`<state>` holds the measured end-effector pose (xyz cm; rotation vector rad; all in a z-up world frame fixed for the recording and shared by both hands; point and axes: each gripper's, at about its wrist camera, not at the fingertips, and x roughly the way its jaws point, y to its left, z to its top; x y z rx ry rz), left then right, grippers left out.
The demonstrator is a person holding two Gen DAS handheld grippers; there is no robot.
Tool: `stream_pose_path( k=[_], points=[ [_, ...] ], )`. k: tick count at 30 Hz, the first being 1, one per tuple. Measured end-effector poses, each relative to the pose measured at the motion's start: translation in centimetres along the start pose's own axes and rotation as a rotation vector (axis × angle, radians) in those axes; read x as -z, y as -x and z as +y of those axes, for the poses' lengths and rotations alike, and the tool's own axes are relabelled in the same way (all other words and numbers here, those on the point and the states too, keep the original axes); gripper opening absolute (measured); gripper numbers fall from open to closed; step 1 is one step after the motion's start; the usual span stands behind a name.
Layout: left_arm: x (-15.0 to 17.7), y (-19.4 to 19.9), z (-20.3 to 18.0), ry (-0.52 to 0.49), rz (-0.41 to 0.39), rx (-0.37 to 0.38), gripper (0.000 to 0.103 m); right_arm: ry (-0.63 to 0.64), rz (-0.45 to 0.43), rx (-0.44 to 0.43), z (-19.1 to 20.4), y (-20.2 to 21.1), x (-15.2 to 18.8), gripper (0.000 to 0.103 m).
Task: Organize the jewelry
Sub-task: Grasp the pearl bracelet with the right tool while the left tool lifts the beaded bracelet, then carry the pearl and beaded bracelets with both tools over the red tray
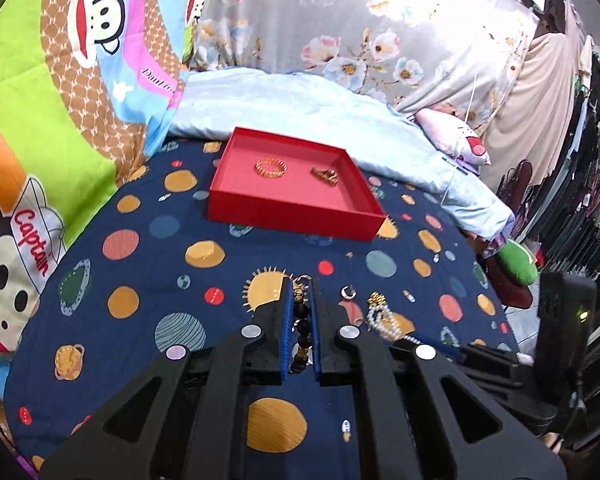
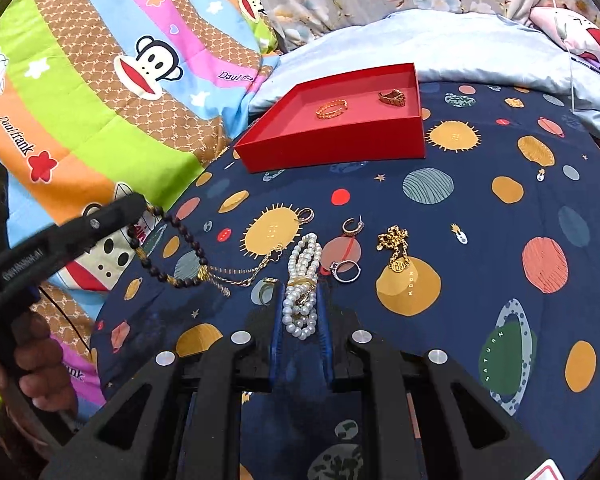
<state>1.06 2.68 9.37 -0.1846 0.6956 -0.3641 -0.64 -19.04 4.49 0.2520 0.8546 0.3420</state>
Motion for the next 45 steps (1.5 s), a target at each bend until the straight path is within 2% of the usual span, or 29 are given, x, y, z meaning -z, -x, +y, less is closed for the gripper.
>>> stream_pose_path(
  k=[9,13,14,17,18,21,24,30,37,41,45],
  points=[
    [-2.2,1.2,-0.1,0.01,-0.04,0.04,0.007,-0.013,-0.003,0.003,-0.5,0.2,0.3,0.014],
    [-3.1,0.7,-1.1,-0.063,-0.058,0.004,0.007,-0.019,-0.006,-0.001,-0.7,0.2,0.4,0.014],
    [-2.9,-0.1,-1.1,-0.076,-0.047,-0.017,0.007,-0.021,-0.006,-0.003,-0.8,0.2,0.5,0.014],
    [-1.4,-4.0,-0.4,-0.071,0.073,-0.055,0.007,-0.021,-0.005,-0.005,-0.8,0.1,0.6,0.014],
    [-0.9,-4.1,-0.2,-0.063,0.076,-0.057,0.007,-0.019,-0.005,-0.002,-0.8,0.1,0.6,0.014],
    [-0.6,-2.4,-0.2,-0.058,0.018,-0.05,0.007,-0.019,-0.004,0.003,-1.0,0.2,0.7,0.014],
    [-1.0,-1.6,-0.2,-0.049,0.003,-0.045,0.007,-0.025,-0.002,-0.004,-1.1,0.0,0.7,0.014],
    [-2.1,-0.5,-0.7,-0.046,-0.019,-0.015,0.007,0.008,0.004,-0.059,0.4,-0.1,0.9,0.014],
    [-2.6,0.5,-1.5,-0.048,-0.037,0.017,0.007,0.046,0.081,-0.244,4.0,-2.1,1.9,0.014],
    [-2.7,0.9,-2.0,-0.058,-0.045,0.029,0.007,0.082,0.088,-0.246,5.9,-3.4,1.9,0.014],
    [-2.8,1.1,-2.0,-0.058,-0.048,0.026,0.007,0.076,0.056,-0.209,5.5,-3.3,0.6,0.014]
  ],
)
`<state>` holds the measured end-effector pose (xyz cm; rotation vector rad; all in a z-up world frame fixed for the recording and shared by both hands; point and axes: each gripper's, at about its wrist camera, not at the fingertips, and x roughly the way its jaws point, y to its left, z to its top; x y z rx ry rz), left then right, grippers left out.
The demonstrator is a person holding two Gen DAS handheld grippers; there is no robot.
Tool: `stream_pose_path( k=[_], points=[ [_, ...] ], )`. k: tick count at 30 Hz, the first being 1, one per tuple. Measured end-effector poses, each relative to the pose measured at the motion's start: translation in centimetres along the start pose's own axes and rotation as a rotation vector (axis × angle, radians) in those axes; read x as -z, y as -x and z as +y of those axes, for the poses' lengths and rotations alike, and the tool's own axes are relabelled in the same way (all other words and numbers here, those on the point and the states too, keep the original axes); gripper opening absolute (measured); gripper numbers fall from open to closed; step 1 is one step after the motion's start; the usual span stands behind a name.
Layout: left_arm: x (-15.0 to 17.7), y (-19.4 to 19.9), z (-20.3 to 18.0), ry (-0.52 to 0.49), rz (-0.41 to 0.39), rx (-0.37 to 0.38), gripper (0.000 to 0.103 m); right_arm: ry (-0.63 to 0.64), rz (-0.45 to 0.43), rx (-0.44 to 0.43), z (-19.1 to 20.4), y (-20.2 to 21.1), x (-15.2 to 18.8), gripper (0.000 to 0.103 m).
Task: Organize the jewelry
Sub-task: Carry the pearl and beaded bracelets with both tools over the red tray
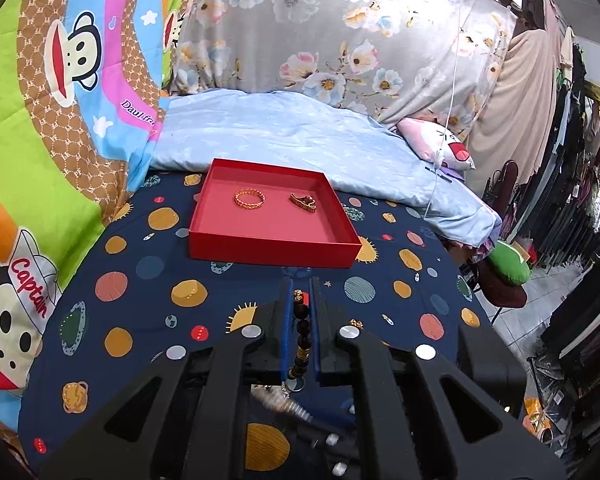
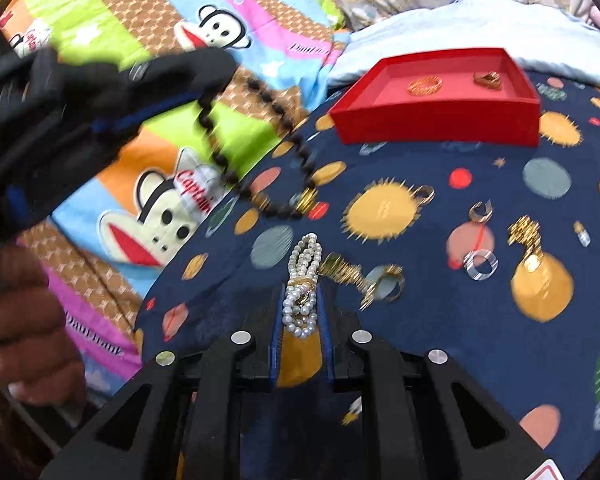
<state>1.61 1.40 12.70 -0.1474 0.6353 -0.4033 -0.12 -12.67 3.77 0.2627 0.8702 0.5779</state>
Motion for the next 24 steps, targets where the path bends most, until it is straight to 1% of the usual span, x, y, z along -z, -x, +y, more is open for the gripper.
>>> stream_pose_path(
  k=[5,12,15,18,20,24],
  points=[
    [-0.2,-0.1,0.7,0.009,-0.005,-0.011,0.007,0.003,-0.042,0.063,-1.2,2.0,-1.4,0.015],
    [-1.3,-1.8,1.1,0.005,-0.005,-0.03,0.007,-0.013,-0.103,0.129,-3.1,3.8,-3.8,0.015],
    [-2.6,-2.8,1.1,-0.012,-0.019,-0.043,0.007,-0.01,-0.128,0.177,-4.3,4.1,-5.9,0.015],
    [-4.6,-4.7,1.2,-0.034,-0.039,-0.073,0.007,-0.006,-0.154,0.223,-5.3,4.1,-8.4,0.014],
    [-5.8,-5.9,1.4,-0.044,-0.042,-0.072,0.007,-0.004,-0.164,0.243,-6.3,3.6,-10.3,0.014],
    [-8.6,-9.1,1.6,-0.062,-0.072,-0.1,0.007,-0.008,-0.172,0.294,-8.6,2.0,-14.4,0.015]
  ],
)
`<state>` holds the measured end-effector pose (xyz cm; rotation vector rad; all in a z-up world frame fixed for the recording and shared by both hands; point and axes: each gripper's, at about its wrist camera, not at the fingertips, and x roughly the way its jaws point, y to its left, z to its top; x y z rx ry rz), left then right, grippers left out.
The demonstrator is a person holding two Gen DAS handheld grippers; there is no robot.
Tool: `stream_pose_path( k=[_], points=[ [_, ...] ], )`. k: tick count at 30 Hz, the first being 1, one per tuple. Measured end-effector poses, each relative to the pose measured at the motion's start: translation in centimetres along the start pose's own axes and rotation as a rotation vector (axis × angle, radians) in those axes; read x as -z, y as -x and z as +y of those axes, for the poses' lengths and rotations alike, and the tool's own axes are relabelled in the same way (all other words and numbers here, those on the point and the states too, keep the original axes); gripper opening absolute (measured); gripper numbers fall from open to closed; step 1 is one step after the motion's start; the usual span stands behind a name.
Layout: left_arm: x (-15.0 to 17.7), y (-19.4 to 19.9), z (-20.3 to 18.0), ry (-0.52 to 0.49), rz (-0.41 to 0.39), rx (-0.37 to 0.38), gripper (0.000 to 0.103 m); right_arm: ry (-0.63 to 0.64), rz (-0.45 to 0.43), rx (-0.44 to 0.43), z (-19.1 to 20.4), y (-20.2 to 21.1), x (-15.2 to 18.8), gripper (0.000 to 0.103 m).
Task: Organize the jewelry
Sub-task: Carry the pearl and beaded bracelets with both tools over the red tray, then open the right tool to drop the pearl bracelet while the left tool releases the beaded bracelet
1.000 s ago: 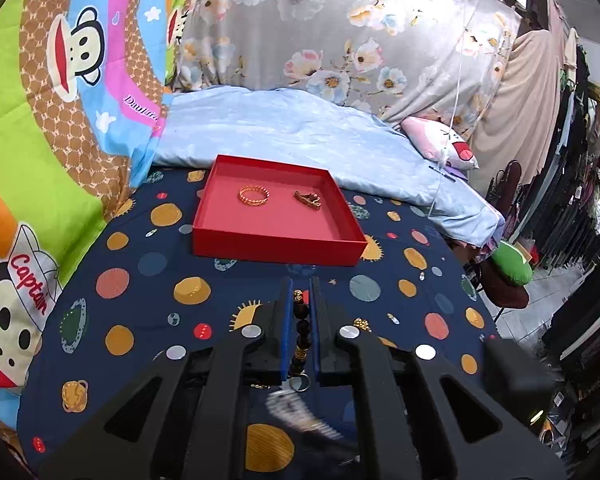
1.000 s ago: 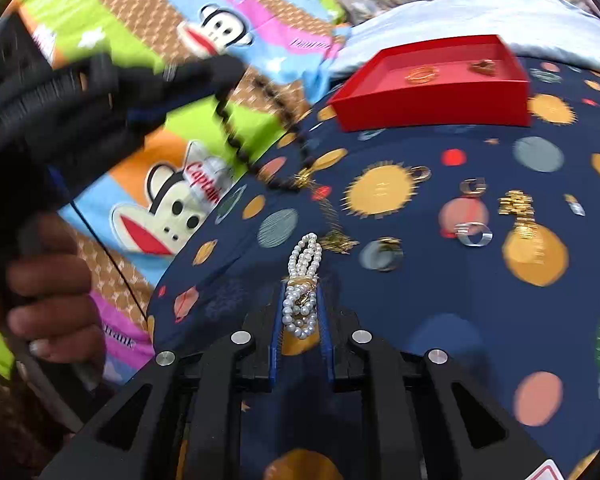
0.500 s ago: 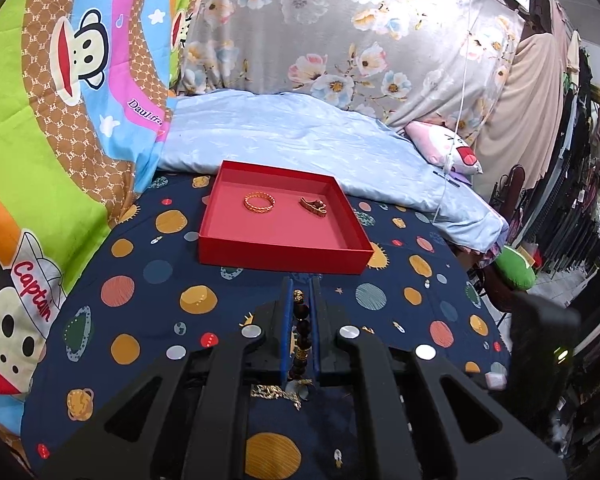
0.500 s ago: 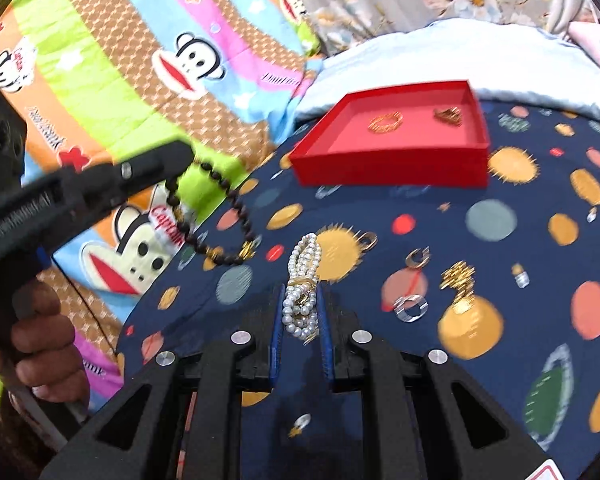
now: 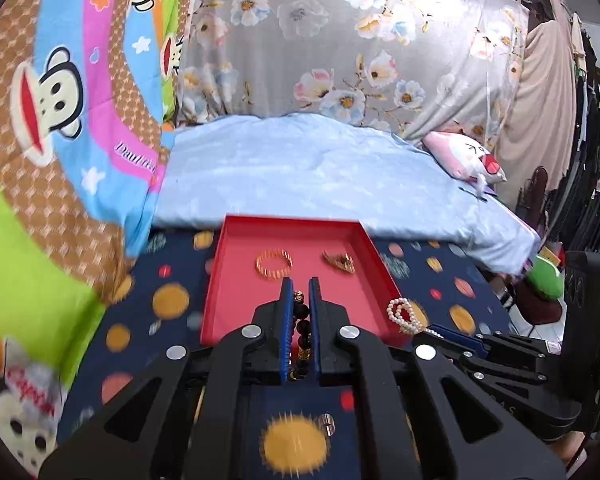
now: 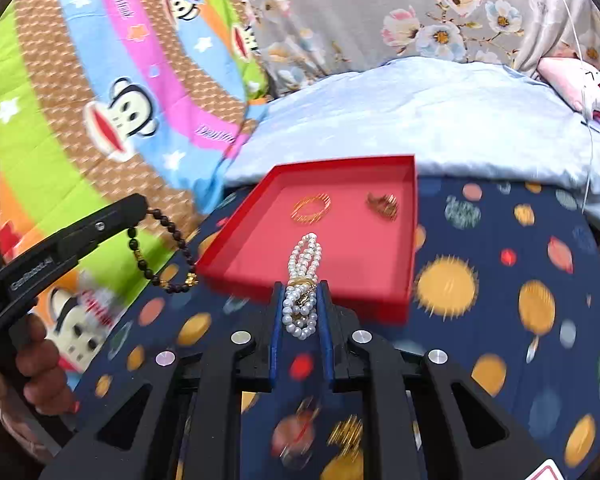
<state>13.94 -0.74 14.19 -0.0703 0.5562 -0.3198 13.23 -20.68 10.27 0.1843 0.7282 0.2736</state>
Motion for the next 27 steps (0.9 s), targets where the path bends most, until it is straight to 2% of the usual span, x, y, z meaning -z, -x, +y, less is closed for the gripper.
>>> stream_pose_path(
  k=[7,13,25,27],
  points=[
    [-2.6,-6.6,0.8,0.0,0.029,-0.024,0.007,-0.007,0.014,0.074,-2.1,-5.6,-3.9,0.015],
    [-2.8,-11.0,1.8,0.006,0.075,-0.045,0.007,0.008,0.062,0.123,-3.2,-9.8,-4.5,0.014],
    [-1.5,-15.1,2.4,0.011,0.127,-0.064,0.007,0.002,0.097,0.147,-4.5,-12.8,-4.4,0.015],
    [-1.4,-15.5,2.8,0.027,0.127,-0.065,0.007,0.006,0.083,0.142,-4.4,-12.9,-4.3,0.019]
  ],
)
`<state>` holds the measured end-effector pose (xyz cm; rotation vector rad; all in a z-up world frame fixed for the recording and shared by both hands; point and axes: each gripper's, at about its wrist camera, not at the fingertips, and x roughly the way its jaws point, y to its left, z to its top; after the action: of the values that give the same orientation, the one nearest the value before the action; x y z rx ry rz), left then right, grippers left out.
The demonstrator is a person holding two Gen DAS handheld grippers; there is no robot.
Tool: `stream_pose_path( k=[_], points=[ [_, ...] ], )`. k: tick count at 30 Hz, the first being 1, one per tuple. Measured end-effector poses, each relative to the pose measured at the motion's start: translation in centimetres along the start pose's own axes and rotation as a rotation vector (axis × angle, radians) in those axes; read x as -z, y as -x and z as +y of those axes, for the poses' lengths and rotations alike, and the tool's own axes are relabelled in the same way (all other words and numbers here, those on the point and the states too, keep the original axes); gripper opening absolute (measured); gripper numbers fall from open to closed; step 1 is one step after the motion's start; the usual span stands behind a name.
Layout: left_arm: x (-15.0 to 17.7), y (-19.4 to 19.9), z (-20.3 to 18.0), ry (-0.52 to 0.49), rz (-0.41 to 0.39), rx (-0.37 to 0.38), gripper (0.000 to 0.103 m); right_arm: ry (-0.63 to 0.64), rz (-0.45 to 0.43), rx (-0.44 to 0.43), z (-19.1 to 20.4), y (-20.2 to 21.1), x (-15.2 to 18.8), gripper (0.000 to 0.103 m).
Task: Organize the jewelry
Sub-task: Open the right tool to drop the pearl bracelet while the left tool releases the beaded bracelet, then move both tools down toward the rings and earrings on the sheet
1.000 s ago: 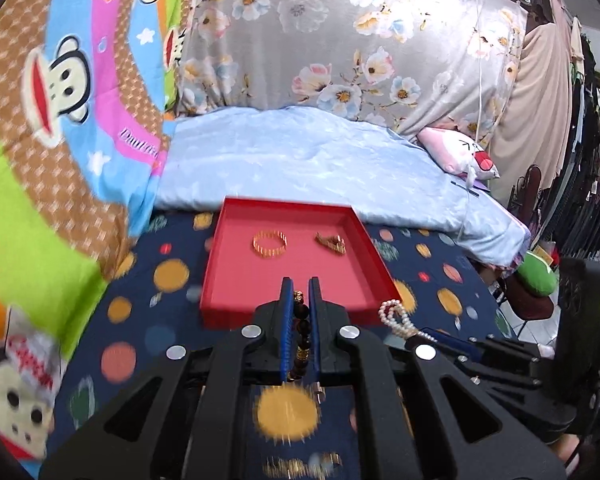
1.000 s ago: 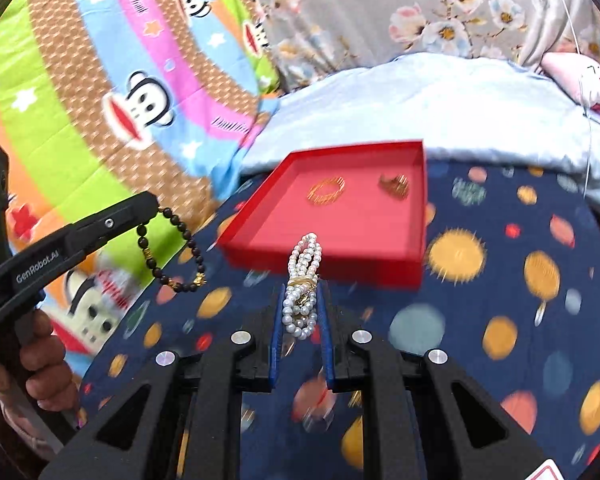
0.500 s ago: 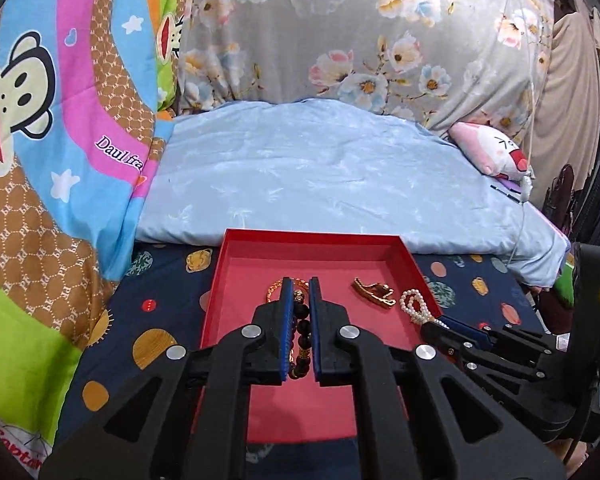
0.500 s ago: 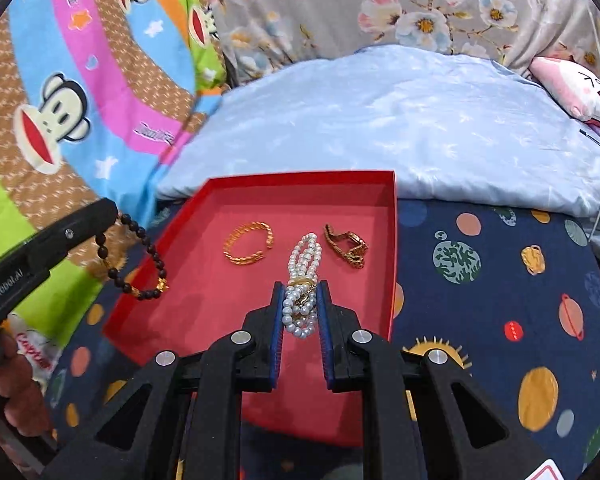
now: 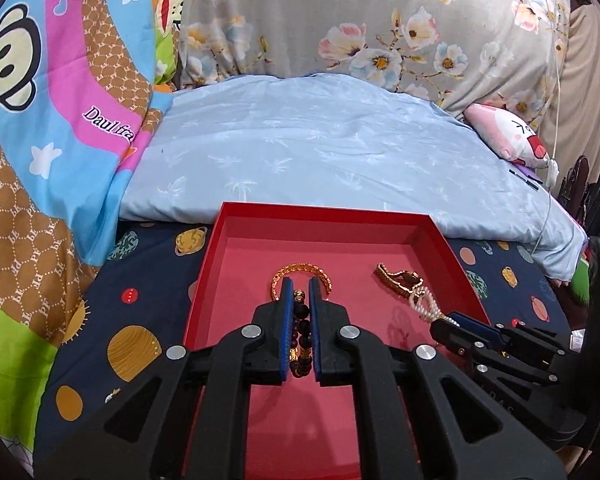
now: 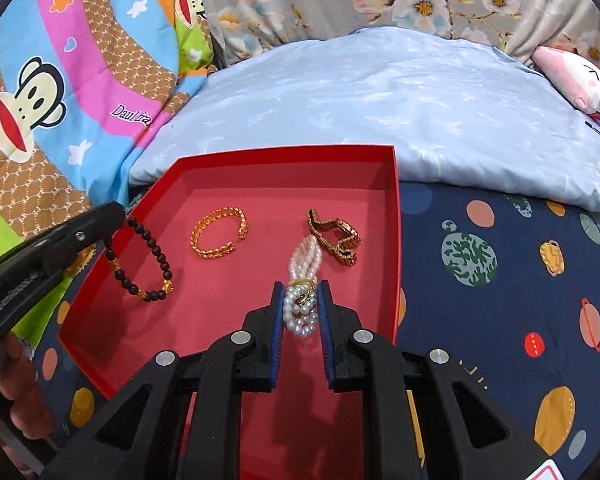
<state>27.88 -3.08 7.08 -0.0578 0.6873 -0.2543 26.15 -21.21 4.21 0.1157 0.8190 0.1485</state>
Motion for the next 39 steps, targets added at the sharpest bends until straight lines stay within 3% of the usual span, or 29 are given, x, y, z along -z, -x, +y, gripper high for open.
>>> stream_pose_path(
  k=[1,2,3,5,13,18,29,39],
  points=[
    [0.0,-0.1,0.2,0.01,-0.006,-0.009,0.009,0.002,-0.017,0.005,0.0,0.2,0.0,0.024],
    [0.1,0.0,0.4,0.02,-0.018,-0.029,0.021,-0.002,-0.035,0.011,-0.1,0.6,-0.1,0.036],
    [0.0,0.2,0.6,0.025,-0.027,-0.045,0.042,-0.013,-0.061,0.011,-0.3,1.3,-0.1,0.041],
    [0.1,1.1,0.9,0.031,-0.057,-0.069,0.05,-0.03,-0.089,0.006,-0.7,2.5,0.0,0.041],
    [1.9,4.9,2.1,0.068,-0.053,-0.063,0.05,-0.022,-0.139,-0.006,-0.5,7.9,3.5,0.041],
    [4.5,8.2,2.0,0.045,-0.057,-0.088,0.05,-0.051,-0.122,-0.038,-0.1,10.6,7.0,0.041],
    [12.6,13.0,1.9,0.068,0.054,-0.07,0.052,-0.053,-0.079,-0.021,1.2,15.2,14.7,0.041],
    [18.4,15.0,-0.1,0.074,0.13,-0.027,0.052,-0.093,-0.023,-0.008,0.9,16.3,20.0,0.041]
  ],
)
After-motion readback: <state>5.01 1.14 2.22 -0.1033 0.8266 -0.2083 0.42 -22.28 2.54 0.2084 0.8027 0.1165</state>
